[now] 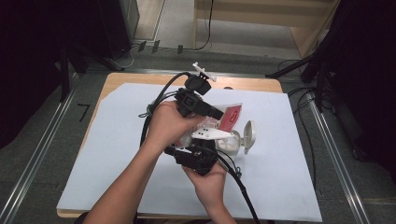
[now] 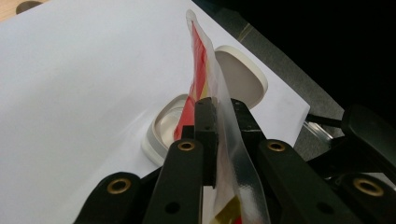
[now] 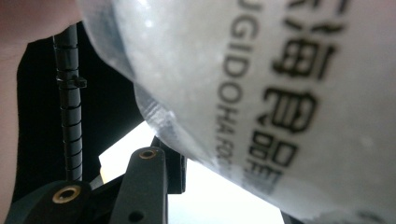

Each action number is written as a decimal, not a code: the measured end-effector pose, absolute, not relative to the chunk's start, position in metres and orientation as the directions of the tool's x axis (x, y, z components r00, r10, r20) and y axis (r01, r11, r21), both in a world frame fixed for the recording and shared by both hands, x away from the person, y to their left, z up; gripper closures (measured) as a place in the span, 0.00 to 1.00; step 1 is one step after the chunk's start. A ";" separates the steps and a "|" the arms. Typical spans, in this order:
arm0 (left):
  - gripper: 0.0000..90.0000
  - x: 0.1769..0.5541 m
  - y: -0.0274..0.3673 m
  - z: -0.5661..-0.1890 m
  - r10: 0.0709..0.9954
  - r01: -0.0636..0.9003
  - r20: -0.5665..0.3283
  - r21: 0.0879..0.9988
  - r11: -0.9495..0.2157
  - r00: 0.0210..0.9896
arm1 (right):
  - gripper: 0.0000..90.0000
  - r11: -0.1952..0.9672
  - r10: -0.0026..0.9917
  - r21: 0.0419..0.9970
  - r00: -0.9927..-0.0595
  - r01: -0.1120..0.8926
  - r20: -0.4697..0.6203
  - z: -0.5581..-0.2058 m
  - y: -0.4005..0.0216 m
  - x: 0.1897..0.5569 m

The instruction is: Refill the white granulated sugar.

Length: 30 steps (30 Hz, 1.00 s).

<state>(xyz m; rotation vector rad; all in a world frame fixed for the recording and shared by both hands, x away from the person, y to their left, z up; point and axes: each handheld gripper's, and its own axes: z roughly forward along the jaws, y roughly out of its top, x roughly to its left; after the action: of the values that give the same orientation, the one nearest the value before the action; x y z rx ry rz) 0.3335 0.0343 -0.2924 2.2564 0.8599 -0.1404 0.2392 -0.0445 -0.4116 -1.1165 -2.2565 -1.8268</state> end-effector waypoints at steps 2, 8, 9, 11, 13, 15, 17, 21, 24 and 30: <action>0.94 0.334 0.033 -0.292 0.544 0.622 -0.333 0.581 -0.525 0.770 | 0.71 0.049 0.499 0.840 -0.742 0.540 0.448 -0.411 -0.045 0.239; 0.94 0.332 0.034 -0.292 0.541 0.618 -0.329 0.580 -0.531 0.774 | 0.71 0.052 0.500 0.841 -0.743 0.539 0.445 -0.411 -0.045 0.238; 0.94 0.332 0.034 -0.292 0.542 0.619 -0.330 0.578 -0.531 0.773 | 0.71 0.051 0.501 0.841 -0.742 0.539 0.446 -0.411 -0.044 0.238; 0.94 0.331 0.035 -0.292 0.543 0.620 -0.330 0.577 -0.532 0.772 | 0.71 0.051 0.499 0.839 -0.742 0.541 0.448 -0.411 -0.044 0.237; 0.94 0.331 0.036 -0.293 0.544 0.621 -0.331 0.579 -0.528 0.771 | 0.71 0.054 0.497 0.839 -0.744 0.541 0.447 -0.411 -0.043 0.236; 0.94 0.330 0.037 -0.293 0.543 0.619 -0.328 0.578 -0.531 0.773 | 0.71 0.056 0.496 0.840 -0.745 0.540 0.446 -0.412 -0.043 0.236; 0.94 0.329 0.037 -0.293 0.548 0.628 -0.338 0.579 -0.520 0.765 | 0.71 0.059 0.495 0.840 -0.747 0.539 0.444 -0.412 -0.042 0.235; 0.94 0.330 0.039 -0.294 0.544 0.626 -0.339 0.579 -0.523 0.768 | 0.71 0.065 0.499 0.841 -0.747 0.538 0.439 -0.412 -0.042 0.235; 0.94 0.329 0.039 -0.294 0.543 0.623 -0.335 0.579 -0.525 0.770 | 0.71 0.064 0.495 0.840 -0.748 0.539 0.442 -0.412 -0.041 0.235; 0.94 0.329 0.038 -0.293 0.546 0.626 -0.336 0.575 -0.526 0.767 | 0.71 0.064 0.492 0.840 -0.749 0.539 0.443 -0.411 -0.041 0.234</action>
<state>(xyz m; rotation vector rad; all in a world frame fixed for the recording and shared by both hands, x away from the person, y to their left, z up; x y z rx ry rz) 0.3286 0.0381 -0.2929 2.2561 0.8701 -0.1471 0.2338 -0.0415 -0.4113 -1.0967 -2.2615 -1.8175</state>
